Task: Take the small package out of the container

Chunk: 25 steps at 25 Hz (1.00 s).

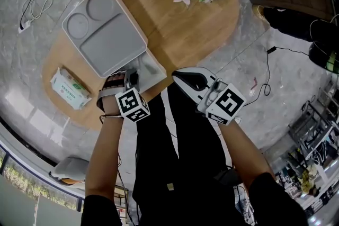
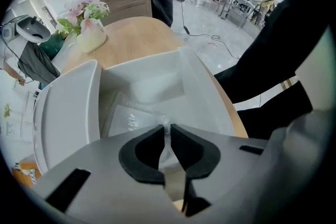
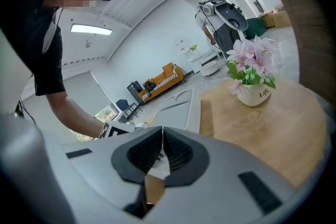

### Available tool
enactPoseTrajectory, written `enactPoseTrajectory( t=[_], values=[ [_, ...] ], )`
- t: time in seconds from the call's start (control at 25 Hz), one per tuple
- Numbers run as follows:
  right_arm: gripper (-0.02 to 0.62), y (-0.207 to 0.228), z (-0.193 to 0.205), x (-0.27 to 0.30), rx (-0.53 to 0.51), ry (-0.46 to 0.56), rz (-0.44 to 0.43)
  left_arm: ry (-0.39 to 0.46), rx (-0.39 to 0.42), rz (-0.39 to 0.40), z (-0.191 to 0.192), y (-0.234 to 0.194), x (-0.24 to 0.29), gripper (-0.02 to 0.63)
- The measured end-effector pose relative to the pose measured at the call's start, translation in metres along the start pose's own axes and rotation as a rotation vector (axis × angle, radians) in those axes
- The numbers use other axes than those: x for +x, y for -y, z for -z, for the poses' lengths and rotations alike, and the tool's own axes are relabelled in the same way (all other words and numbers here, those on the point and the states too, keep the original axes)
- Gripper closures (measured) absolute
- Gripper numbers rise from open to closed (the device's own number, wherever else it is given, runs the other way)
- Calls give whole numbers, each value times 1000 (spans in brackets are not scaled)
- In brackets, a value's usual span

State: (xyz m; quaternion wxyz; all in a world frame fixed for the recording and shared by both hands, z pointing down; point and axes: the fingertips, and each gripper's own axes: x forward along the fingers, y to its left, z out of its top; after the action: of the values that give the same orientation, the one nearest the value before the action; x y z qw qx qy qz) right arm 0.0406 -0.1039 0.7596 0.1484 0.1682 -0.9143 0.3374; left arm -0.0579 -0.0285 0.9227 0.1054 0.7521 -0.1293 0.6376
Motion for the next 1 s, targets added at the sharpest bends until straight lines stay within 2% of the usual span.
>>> enactPoseTrajectory(
  t=[0.28,0.56,0.76,0.88,1.0],
  values=[
    [581,-4,-8,-5,-8,10,-2,41,-51,34,-3,3,-13,578],
    [581,-29,-40,-13,-56,10,-25,98,-91,30,-14,8,-61,584],
    [581,-62,-83,-28,-93,36,-48,136,-105,32,-24,11,-117,586],
    [581,-78,-112,-42,-124,50,-48,177,-108,-3,-39,7,-160,586],
    [581,-106,-140,-58,-159,58,-60,238,-144,-58,-56,0,-214,588]
  ],
)
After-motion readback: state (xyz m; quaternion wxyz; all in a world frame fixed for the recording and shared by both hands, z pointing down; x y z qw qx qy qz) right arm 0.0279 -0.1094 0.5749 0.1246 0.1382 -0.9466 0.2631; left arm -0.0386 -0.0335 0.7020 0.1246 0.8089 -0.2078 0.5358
